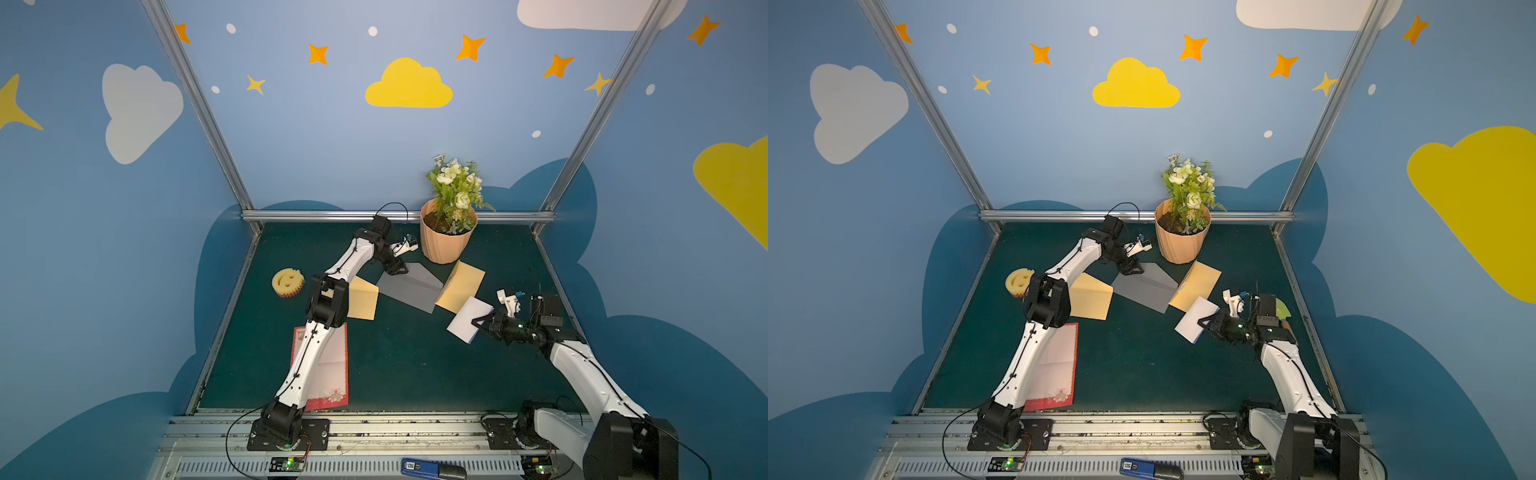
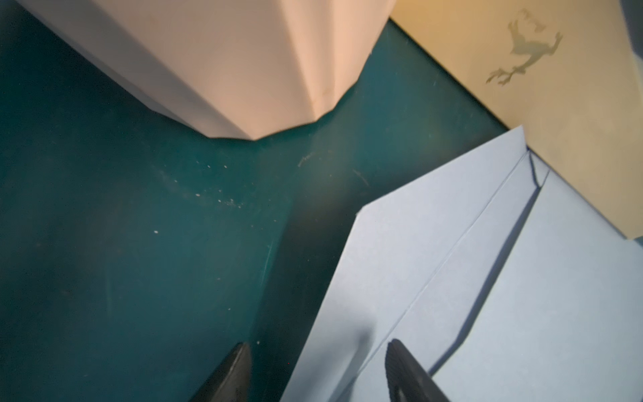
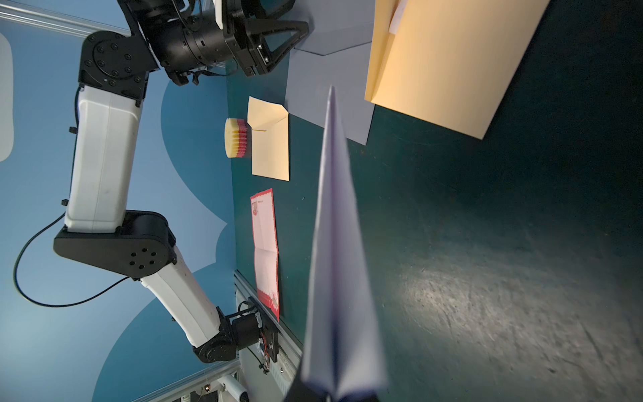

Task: Fold the letter paper in half and place it into the envelope
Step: Pick up the envelope from the center of the board.

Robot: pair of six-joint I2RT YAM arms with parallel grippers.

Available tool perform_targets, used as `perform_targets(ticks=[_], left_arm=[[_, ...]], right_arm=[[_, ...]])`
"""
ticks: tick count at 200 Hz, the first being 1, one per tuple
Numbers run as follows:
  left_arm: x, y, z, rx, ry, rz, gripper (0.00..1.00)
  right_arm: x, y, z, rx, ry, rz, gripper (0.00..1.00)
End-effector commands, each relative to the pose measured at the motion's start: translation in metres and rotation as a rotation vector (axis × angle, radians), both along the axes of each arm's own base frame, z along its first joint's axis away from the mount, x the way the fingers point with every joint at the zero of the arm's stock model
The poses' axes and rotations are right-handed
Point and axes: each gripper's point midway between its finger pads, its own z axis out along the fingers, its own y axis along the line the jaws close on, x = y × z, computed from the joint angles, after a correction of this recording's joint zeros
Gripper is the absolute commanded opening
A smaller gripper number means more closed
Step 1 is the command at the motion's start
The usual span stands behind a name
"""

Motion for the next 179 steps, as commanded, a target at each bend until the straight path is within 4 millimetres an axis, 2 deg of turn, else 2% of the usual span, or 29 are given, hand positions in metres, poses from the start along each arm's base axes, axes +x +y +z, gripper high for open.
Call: perform_targets(ticks=[1,22,73,90,106,132,179], left_arm=[[-0.005,0.005,-0.011,0.019,0.028,-0.017,0.62],[-0.009,0.004,-0.006,0.015,0.036,-0.032,0.57],[-0.026,0.009,-0.004,0.052,0.088,-0.047,0.3],[-0.03,0.013,-0.005,0.068,0.112,-0.031,0.28],[-0.036,0.015,-0.003,0.082,0.139,-0.024,0.21],[-0.047,0.016,0.012,0.082,0.187,0.004,0.05],[-0.086,0.022,0.04,0.08,0.377,0.094,0.04]], right_arm=[[0.006,0.001,0.008,0.015,-0.027,0.006,0.0],[0.007,0.001,0.009,0.018,-0.027,0.007,0.0],[0.007,0.001,0.01,0.015,-0.035,0.008,0.0],[0.007,0.001,0.012,0.016,-0.043,0.009,0.0],[0.007,0.001,0.014,0.017,-0.048,0.009,0.0],[0.009,0.001,0.017,0.016,-0.06,0.01,0.0],[0.014,0.004,0.024,0.022,-0.086,0.026,0.0]])
